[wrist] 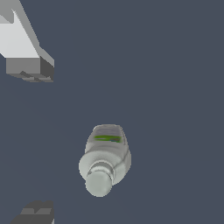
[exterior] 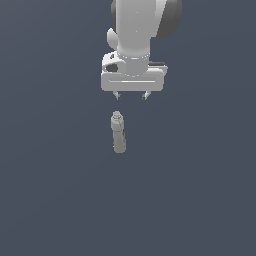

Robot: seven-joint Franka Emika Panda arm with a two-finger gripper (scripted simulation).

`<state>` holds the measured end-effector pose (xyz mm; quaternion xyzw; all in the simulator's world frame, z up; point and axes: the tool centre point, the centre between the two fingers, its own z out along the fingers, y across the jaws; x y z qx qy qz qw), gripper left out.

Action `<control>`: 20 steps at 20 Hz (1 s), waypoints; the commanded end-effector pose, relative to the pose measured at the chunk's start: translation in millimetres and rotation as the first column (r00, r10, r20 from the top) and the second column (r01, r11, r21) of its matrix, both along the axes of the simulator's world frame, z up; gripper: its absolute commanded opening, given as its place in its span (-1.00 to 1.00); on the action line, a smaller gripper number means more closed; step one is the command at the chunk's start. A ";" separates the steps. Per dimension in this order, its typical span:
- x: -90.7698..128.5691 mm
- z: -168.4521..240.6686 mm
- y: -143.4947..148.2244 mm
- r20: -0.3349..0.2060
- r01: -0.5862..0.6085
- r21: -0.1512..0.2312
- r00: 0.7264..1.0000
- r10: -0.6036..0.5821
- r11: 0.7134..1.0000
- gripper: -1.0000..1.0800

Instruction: Pick up the object and move it to a goal position.

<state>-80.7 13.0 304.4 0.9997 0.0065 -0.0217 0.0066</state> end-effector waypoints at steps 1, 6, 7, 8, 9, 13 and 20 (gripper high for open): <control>0.0 0.0 0.0 0.000 0.000 0.000 1.000 0.000 1.000 0.92; 4.8 6.0 -12.7 0.018 0.036 0.010 0.999 -0.036 0.999 0.92; 6.4 8.5 -17.3 0.024 0.050 0.013 0.998 -0.050 0.999 0.92; 7.4 10.8 -20.8 0.029 0.061 0.016 0.998 -0.062 0.998 0.92; 8.1 12.7 -23.1 0.033 0.071 0.019 0.997 -0.071 0.997 0.92; 8.0 15.0 -24.1 0.035 0.079 0.020 0.996 -0.080 0.997 0.92; 13.7 4.0 -33.5 0.037 0.054 0.019 0.998 -0.055 0.998 0.92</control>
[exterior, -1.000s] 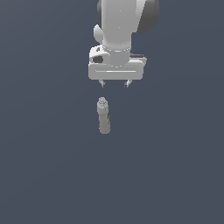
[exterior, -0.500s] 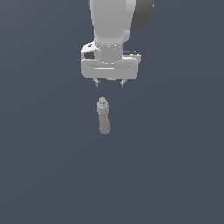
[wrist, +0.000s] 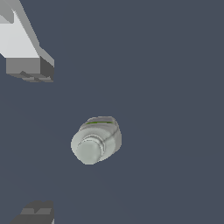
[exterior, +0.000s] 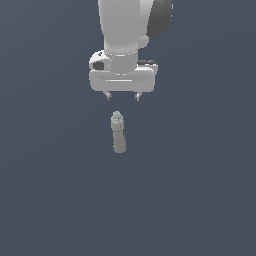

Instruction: Pick up the object and move it to a goal position.

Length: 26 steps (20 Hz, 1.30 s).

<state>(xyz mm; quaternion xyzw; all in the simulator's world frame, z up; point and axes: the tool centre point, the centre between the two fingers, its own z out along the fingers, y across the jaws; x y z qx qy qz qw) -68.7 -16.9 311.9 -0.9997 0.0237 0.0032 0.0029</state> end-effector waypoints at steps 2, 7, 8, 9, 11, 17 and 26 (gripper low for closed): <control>4.9 -9.7 -9.6 0.002 -0.019 -0.001 1.000 0.019 1.000 0.92; 12.1 -24.9 -24.4 0.005 -0.051 -0.004 0.999 0.051 0.999 0.92; 13.0 -26.9 -26.3 0.005 -0.055 -0.005 0.998 0.055 0.998 0.92; 13.7 -28.6 -28.0 0.006 -0.059 -0.005 0.998 0.059 0.998 0.92; 14.6 -30.8 -30.1 0.006 -0.063 -0.006 0.998 0.063 0.998 0.92; 14.2 -33.7 -30.2 0.005 -0.062 -0.006 0.998 0.062 0.998 0.92; 13.4 -70.0 -30.7 0.006 -0.064 -0.006 0.998 0.064 0.998 0.92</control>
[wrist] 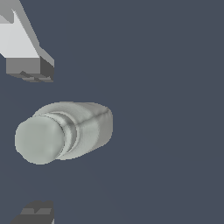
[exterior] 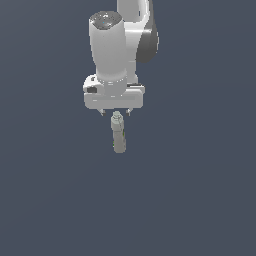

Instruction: Pick up the object and move it to a goal position.

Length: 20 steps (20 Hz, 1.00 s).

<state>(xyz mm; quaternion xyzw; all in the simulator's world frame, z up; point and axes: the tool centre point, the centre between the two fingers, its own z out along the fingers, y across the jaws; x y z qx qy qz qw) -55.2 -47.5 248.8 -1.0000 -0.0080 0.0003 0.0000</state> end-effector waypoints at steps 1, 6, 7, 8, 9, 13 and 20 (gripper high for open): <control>0.0 -10.4 -0.3 0.000 0.000 0.000 1.000 0.000 1.000 0.92; 1.1 -18.5 -0.4 0.001 -0.001 0.000 1.000 0.001 1.000 0.92; 1.1 -18.5 -0.4 0.001 -0.001 0.000 1.000 0.001 1.000 -1.00; 1.1 -18.5 -0.4 0.001 -0.001 0.000 1.000 0.001 1.000 -1.00; 1.1 -18.5 -0.4 0.001 -0.001 0.000 1.000 0.001 1.000 -1.00; 1.1 -18.5 -0.4 0.001 -0.001 0.000 1.000 0.001 1.000 -1.00; 2.9 -15.1 1.3 0.011 0.000 -0.002 1.000 0.000 1.000 -1.00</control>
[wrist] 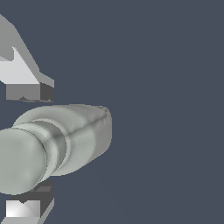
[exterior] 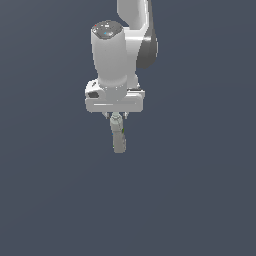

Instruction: Pick up the object and move it to a goal position.

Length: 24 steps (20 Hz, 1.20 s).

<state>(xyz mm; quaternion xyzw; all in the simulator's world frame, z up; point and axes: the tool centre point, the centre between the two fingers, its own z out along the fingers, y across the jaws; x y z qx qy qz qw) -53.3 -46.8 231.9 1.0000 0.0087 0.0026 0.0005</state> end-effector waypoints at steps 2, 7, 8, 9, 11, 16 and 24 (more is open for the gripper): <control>2.9 4.9 2.3 0.019 0.006 -0.003 1.000 -0.006 1.000 -1.00; 11.1 19.5 10.1 0.081 0.026 -0.014 0.996 -0.024 1.000 -1.00; 13.2 23.5 12.2 0.097 0.031 -0.016 0.995 -0.029 0.999 -1.00; 15.3 27.8 14.5 0.115 0.037 -0.019 0.993 -0.034 0.999 -1.00; 19.8 37.2 19.4 0.153 0.050 -0.025 0.987 -0.045 0.998 -1.00; 30.7 64.4 33.5 0.260 0.087 -0.038 0.963 -0.074 0.996 -1.00; 42.5 107.0 55.6 0.417 0.145 -0.051 0.902 -0.111 0.988 -1.00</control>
